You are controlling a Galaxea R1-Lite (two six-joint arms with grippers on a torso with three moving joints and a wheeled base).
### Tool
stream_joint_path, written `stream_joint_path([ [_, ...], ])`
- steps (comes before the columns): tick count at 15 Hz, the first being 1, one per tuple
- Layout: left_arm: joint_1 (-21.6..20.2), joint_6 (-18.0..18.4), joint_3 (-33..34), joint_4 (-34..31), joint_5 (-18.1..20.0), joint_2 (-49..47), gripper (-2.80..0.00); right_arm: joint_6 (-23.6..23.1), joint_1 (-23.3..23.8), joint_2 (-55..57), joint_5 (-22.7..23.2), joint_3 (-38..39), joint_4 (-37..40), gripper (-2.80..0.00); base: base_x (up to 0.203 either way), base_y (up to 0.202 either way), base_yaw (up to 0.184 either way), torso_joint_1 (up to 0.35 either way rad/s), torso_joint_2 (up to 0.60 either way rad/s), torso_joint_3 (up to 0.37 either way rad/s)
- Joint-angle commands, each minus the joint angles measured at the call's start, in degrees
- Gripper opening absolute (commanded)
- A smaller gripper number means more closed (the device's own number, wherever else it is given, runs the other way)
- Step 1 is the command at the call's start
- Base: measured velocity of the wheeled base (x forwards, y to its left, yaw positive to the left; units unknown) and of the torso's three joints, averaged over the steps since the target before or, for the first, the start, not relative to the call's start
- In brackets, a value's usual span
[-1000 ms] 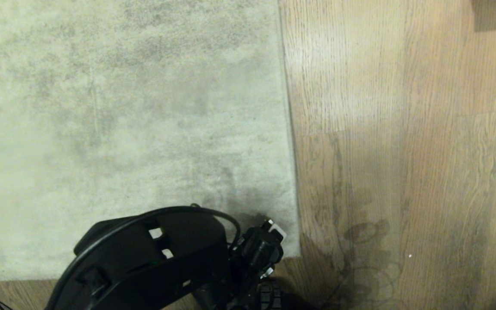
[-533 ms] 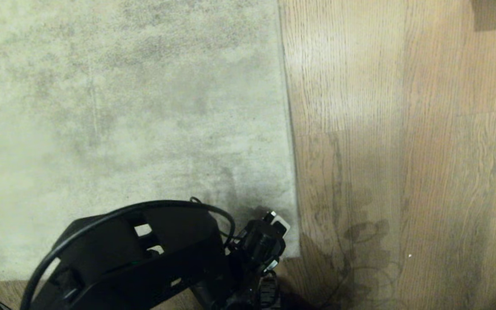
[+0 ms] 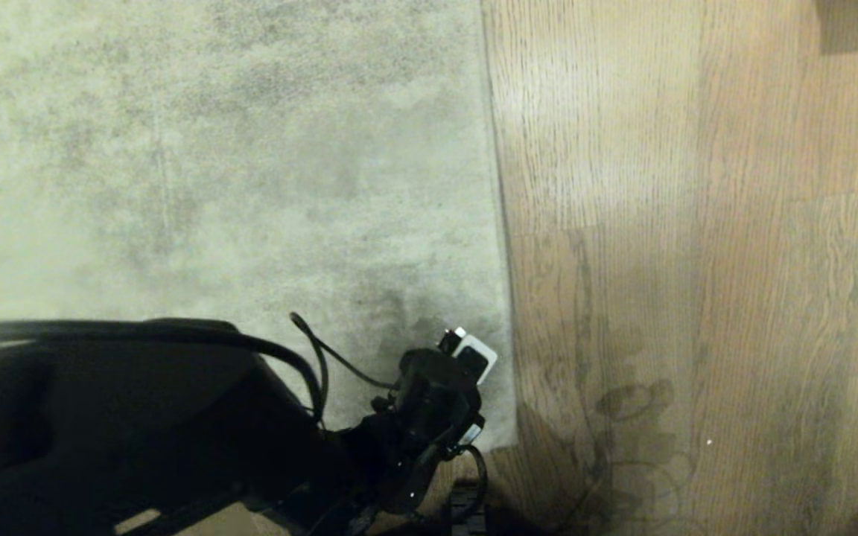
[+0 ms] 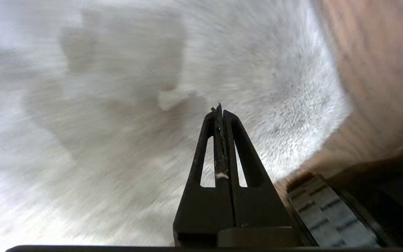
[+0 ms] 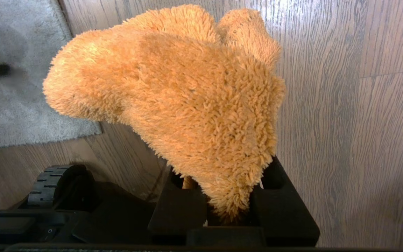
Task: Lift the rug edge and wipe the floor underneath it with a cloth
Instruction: Put down the rag
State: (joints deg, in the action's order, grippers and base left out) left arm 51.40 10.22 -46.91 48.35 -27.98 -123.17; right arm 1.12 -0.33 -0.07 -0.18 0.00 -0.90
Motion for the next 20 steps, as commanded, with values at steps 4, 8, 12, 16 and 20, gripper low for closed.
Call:
stream_joint_path([
  [4, 0.0, -1.6, 10.2, -0.3, -0.3, 19.5, -2.80, 0.0, 0.0, 0.1, 0.0, 0.0, -0.1, -2.80, 0.000, 0.000, 0.000, 0.000, 0.00, 0.000],
  [8, -0.1, -4.5, 17.9, -0.4, -0.4, 30.1, -2.80, 0.0, 0.0, 0.1, 0.0, 0.0, 0.0, -2.80, 0.000, 0.000, 0.000, 0.000, 0.00, 0.000],
  [12, -2.1, -7.9, 23.6, 0.2, -0.3, 37.8, -2.80, 0.0, 0.0, 0.1, 0.0, 0.0, 0.0, -2.80, 0.000, 0.000, 0.000, 0.000, 0.00, 0.000],
  [16, -8.2, -7.7, 32.8, 0.4, 0.2, 45.6, -2.80, 0.0, 0.0, 0.1, 0.0, 0.0, -0.1, -2.80, 0.000, 0.000, 0.000, 0.000, 0.00, 0.000],
  [20, -22.3, -5.8, 40.1, 3.6, 7.9, 51.5, -2.80, 0.0, 0.0, 0.1, 0.0, 0.0, -0.1, -2.80, 0.000, 0.000, 0.000, 0.000, 0.00, 0.000],
])
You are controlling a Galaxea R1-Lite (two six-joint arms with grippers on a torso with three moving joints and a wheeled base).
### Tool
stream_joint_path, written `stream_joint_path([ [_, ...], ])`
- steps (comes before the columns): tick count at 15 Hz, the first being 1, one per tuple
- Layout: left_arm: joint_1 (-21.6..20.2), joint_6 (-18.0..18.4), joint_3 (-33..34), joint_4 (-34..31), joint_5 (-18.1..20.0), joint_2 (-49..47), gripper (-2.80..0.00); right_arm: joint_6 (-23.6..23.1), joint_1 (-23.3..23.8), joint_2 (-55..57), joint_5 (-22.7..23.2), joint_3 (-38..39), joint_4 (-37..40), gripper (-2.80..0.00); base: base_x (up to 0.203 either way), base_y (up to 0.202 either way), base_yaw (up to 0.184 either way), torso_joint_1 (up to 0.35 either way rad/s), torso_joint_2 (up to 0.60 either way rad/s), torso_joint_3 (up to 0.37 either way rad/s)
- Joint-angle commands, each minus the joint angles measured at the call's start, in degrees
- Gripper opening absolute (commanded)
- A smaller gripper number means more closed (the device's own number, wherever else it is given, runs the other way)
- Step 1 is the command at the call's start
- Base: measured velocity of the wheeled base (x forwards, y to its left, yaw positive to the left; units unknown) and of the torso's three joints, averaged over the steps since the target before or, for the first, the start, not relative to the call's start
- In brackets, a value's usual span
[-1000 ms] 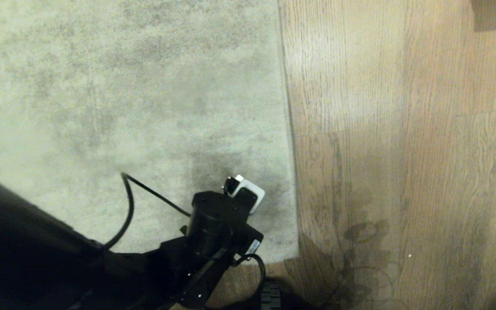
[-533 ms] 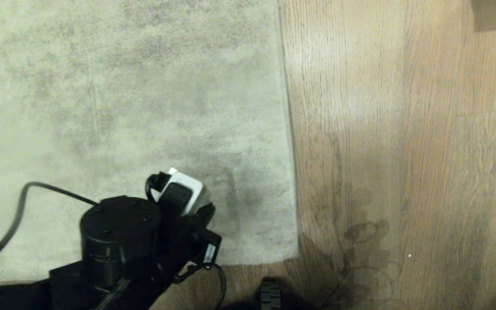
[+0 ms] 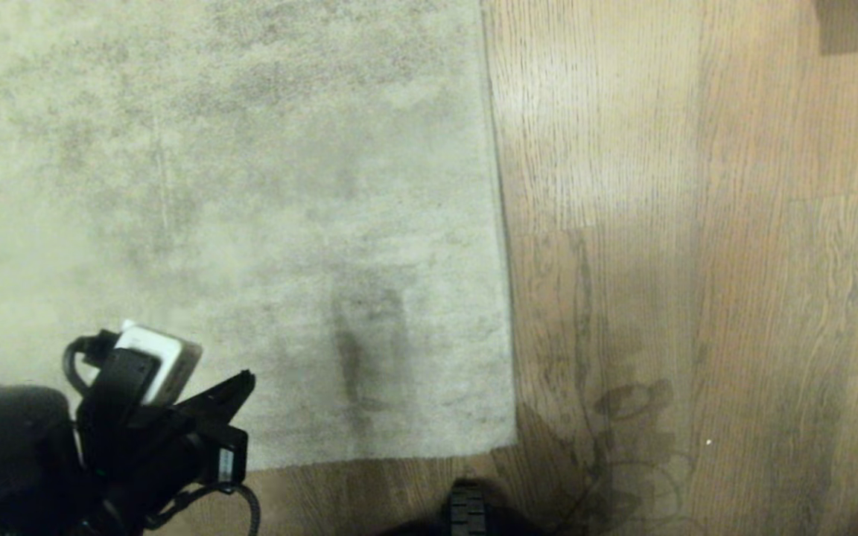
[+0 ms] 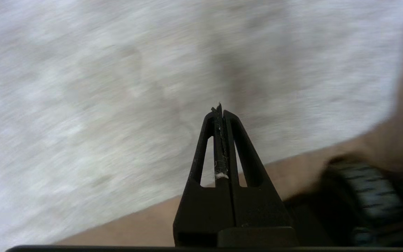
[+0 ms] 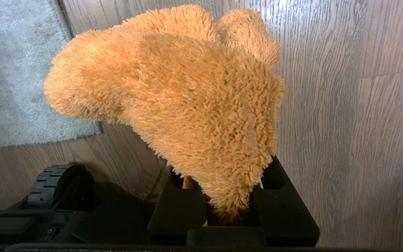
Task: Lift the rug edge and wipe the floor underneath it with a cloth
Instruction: Put down the rag
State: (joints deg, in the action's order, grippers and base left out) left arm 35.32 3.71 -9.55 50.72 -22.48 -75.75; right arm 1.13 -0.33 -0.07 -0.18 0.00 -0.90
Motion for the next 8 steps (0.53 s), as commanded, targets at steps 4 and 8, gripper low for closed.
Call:
stream_joint_path([
  [4, -22.7, 5.5, 8.7, 1.8, 16.5, 13.9, -2.80, 0.0, 0.0, 0.1, 0.0, 0.0, 0.0, -2.80, 0.000, 0.000, 0.000, 0.000, 0.00, 0.000],
  [8, -27.9, 7.4, 9.5, -11.7, 22.2, 26.1, -2.80, 0.0, 0.0, 0.1, 0.0, 0.0, 0.0, -2.80, 0.000, 0.000, 0.000, 0.000, 0.00, 0.000],
])
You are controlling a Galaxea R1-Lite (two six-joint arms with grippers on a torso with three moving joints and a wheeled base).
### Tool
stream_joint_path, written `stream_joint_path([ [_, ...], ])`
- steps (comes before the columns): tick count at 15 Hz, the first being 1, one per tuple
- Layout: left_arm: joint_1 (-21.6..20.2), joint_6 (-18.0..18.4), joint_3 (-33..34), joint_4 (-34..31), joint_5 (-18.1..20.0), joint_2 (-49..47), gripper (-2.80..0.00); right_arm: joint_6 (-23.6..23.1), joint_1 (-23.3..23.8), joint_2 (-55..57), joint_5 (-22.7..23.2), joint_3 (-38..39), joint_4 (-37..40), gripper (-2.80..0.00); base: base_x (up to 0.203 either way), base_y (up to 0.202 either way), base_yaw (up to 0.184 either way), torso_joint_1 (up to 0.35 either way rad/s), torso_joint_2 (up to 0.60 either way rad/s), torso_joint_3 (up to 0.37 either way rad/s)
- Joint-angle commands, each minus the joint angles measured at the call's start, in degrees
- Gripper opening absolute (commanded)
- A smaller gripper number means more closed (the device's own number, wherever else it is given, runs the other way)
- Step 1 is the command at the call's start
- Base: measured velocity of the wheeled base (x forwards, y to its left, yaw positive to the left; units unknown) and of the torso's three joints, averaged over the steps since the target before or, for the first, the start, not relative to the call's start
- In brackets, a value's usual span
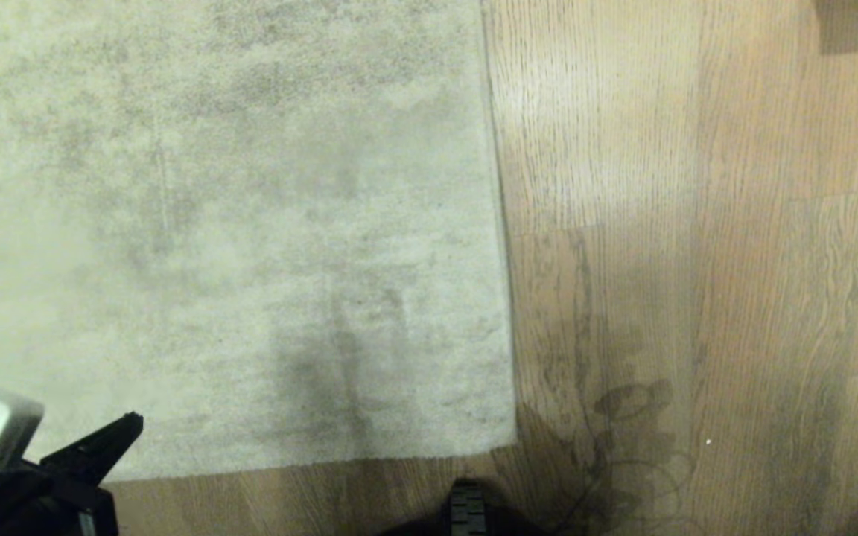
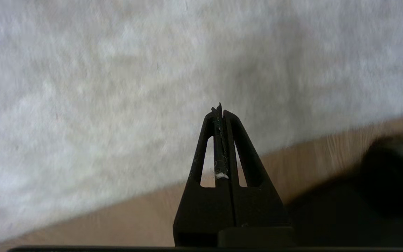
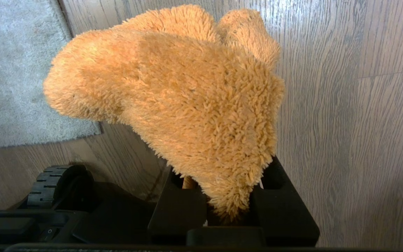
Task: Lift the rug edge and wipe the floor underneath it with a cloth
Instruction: Put down the rag
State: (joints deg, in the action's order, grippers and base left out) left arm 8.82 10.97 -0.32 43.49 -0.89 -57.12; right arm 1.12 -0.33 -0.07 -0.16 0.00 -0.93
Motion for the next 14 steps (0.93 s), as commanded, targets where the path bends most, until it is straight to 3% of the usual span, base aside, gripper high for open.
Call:
stream_joint_path([
  [1, -1.7, 0.2, 0.3, -9.3, 1.2, 10.8, -2.80, 0.0, 0.0, 0.1, 0.0, 0.0, 0.0, -2.80, 0.000, 0.000, 0.000, 0.000, 0.00, 0.000],
  [5, -1.4, -1.6, 0.3, -28.5, 1.7, 24.9, -2.80, 0.0, 0.0, 0.1, 0.0, 0.0, 0.0, -2.80, 0.000, 0.000, 0.000, 0.000, 0.00, 0.000],
  [9, -0.3, -3.9, 0.3, -40.6, 1.8, 35.8, -2.80, 0.0, 0.0, 0.1, 0.0, 0.0, 0.0, -2.80, 0.000, 0.000, 0.000, 0.000, 0.00, 0.000],
  [14, -2.6, -4.3, 0.3, -43.7, 1.9, 40.7, -2.80, 0.0, 0.0, 0.1, 0.0, 0.0, 0.0, -2.80, 0.000, 0.000, 0.000, 0.000, 0.00, 0.000],
])
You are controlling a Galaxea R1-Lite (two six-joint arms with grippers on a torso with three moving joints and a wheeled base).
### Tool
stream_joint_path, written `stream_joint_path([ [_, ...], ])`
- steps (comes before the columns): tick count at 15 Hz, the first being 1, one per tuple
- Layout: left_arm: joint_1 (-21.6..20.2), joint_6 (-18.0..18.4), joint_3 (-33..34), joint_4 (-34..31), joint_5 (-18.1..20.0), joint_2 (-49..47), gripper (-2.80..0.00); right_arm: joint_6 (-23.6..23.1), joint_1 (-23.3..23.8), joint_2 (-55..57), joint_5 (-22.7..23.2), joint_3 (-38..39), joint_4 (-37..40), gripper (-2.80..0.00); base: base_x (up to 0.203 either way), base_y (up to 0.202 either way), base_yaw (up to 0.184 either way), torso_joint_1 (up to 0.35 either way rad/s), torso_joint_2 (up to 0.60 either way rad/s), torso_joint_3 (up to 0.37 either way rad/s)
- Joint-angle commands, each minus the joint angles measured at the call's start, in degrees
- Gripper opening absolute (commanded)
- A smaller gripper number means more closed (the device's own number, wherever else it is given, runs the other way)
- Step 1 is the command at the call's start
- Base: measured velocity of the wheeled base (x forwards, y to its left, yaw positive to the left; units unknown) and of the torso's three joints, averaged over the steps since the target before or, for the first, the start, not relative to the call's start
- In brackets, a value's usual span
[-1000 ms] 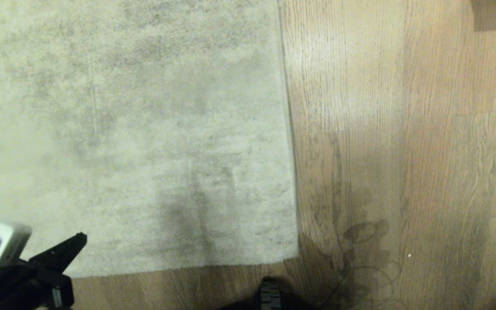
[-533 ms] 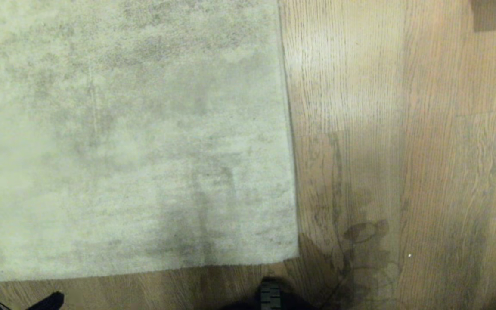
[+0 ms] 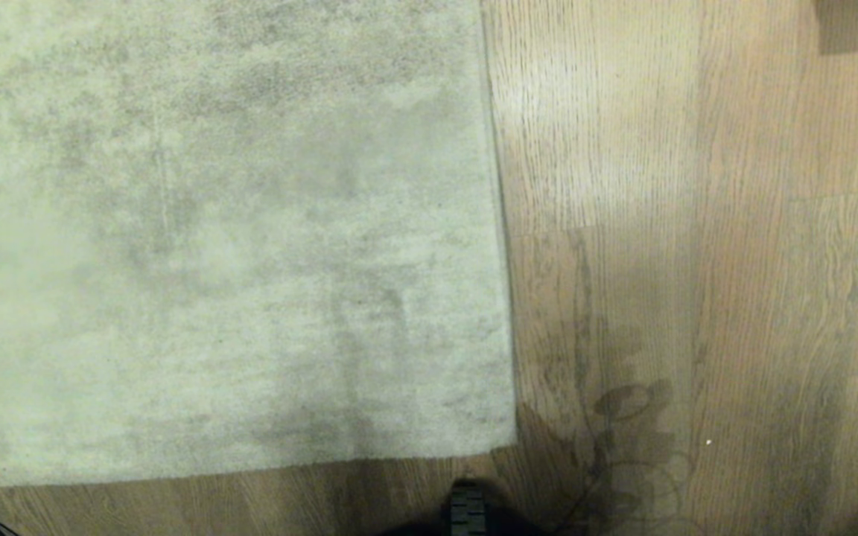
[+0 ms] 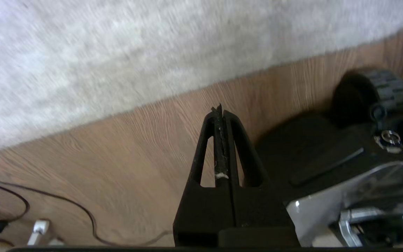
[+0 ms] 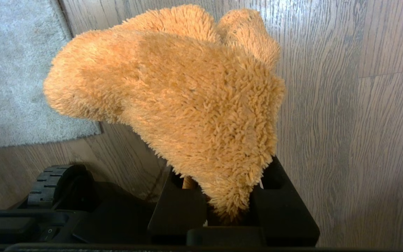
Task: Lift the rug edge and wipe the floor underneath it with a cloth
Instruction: Put down the rag
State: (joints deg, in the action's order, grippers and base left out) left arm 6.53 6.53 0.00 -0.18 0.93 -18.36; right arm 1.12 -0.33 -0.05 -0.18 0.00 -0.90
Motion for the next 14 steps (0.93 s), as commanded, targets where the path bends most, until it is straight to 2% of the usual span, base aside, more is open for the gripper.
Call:
stream_joint_path([
  [1, -0.3, 0.1, 0.0, 0.0, 0.0, 1.9, -2.80, 0.0, 0.0, 0.0, 0.0, 0.0, -0.1, -2.80, 0.000, 0.000, 0.000, 0.000, 0.00, 0.000],
  [3, -0.6, -0.1, 0.0, 0.0, 0.0, 2.0, -2.80, 0.0, 0.0, 0.0, 0.0, 0.0, 0.0, -2.80, 0.000, 0.000, 0.000, 0.000, 0.00, 0.000],
  [5, -3.2, -0.2, 0.0, 0.0, 0.0, 2.5, -2.80, 0.0, 0.0, 0.0, 0.0, 0.0, 0.0, -2.80, 0.000, 0.000, 0.000, 0.000, 0.00, 0.000],
  [7, -4.0, -1.0, 0.0, 0.0, -0.1, 4.3, -2.80, 0.0, 0.0, 0.0, 0.0, 0.0, -0.1, -2.80, 0.000, 0.000, 0.000, 0.000, 0.00, 0.000],
  [12, -5.8, -1.9, 0.0, 0.0, -0.3, 11.9, -2.80, 0.0, 0.0, 0.0, 0.0, 0.0, 0.0, -2.80, 0.000, 0.000, 0.000, 0.000, 0.00, 0.000],
  [14, -6.2, -3.4, 0.0, 0.0, -0.5, 16.8, -2.80, 0.0, 0.0, 0.0, 0.0, 0.0, -0.1, -2.80, 0.000, 0.000, 0.000, 0.000, 0.00, 0.000],
])
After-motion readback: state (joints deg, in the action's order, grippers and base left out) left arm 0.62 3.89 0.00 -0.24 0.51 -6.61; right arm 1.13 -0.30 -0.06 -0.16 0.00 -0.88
